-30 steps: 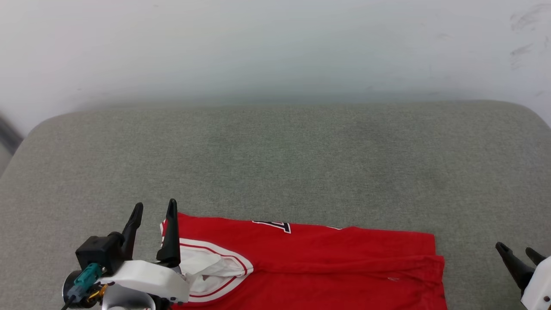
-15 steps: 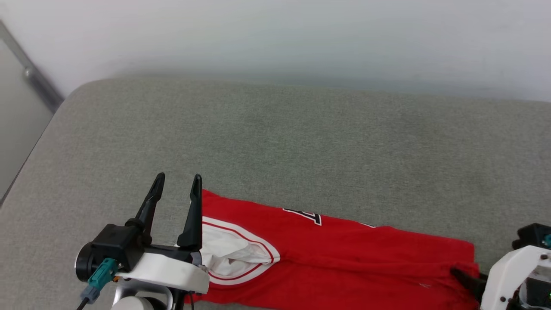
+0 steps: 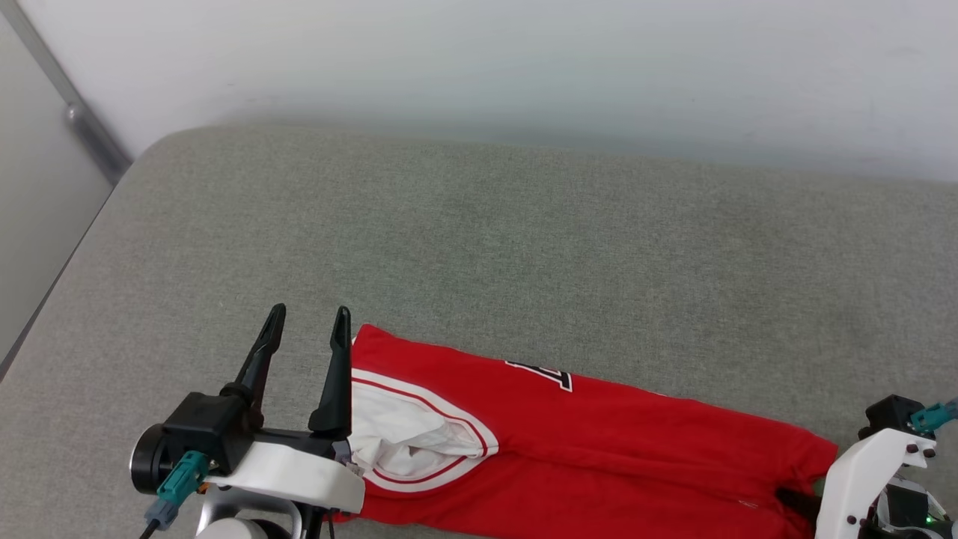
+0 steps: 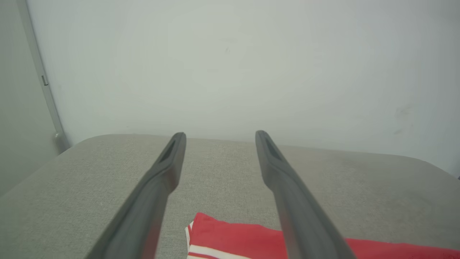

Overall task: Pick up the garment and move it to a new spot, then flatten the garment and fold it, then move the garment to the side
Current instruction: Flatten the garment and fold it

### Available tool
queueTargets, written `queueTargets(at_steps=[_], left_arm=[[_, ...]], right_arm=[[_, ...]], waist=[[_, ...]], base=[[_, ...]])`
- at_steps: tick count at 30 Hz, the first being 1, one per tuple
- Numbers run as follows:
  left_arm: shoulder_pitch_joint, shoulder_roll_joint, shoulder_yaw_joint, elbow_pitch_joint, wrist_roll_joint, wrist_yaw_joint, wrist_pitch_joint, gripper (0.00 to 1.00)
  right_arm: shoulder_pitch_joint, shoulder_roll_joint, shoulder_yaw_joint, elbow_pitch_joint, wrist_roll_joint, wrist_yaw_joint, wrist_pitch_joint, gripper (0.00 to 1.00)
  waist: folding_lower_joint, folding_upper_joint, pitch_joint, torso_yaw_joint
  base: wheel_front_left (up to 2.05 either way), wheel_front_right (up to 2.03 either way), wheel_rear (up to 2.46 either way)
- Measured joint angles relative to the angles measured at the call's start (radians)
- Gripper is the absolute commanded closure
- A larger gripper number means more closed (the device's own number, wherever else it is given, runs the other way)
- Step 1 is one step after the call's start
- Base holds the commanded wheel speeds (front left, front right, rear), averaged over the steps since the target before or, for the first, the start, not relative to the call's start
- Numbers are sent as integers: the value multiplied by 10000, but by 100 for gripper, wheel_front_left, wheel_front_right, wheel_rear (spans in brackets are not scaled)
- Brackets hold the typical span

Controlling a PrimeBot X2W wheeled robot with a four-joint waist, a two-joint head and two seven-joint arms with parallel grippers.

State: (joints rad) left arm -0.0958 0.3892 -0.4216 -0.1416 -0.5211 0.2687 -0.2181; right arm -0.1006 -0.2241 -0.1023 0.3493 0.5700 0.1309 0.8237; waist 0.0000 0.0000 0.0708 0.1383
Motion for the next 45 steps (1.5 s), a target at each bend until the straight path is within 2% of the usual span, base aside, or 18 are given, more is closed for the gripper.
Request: queueTargets(at_steps=[6,10,20,23,26,31,37,41,45], left_arm=[[130,173,-75,69,105,94,178,0],[360,203,-59,58,-8,167,276,0],[722,236,-29,69,-127,316,303,0],[730,238,-21,71,-127,359,301,0],[730,228,-40,81,-127,385,301,0],[732,209,-82,79,-128,401,301,0],[703,222,-159,90,-127,393,368,0],[619,224,-217,104,-127,359,443,0],[480,213,-282,121,-127,330,481,0]], right_arm=[[-84,-255,322,-36,169,0,-263,100],[-244,-562,113,-121,117,4,-336,100],[-254,-892,-2366,-520,-926,2,153,100],[-242,-700,-3010,-865,-1145,2,336,100],[-269,-194,-3358,-1116,-1062,2,738,100],[-594,1229,-3743,-1480,675,0,2067,100],[-691,1687,-3609,-1716,3078,0,3225,100],[-672,1710,-2324,-1057,4945,0,3012,100],[-639,1710,-677,-550,5952,0,2339,100]], waist=[[0,0,-328,-195],[0,0,-525,-443],[0,0,-755,-1119],[0,0,-752,-1251],[1,0,-741,-1336],[0,0,-744,-1337],[1,0,-721,-1127],[0,0,-720,-934],[0,0,-694,-708]], base=[[0,0,0],[0,0,0],[0,0,0],[0,0,0],[0,0,0],[0,0,0],[0,0,0],[0,0,0],[0,0,0]])
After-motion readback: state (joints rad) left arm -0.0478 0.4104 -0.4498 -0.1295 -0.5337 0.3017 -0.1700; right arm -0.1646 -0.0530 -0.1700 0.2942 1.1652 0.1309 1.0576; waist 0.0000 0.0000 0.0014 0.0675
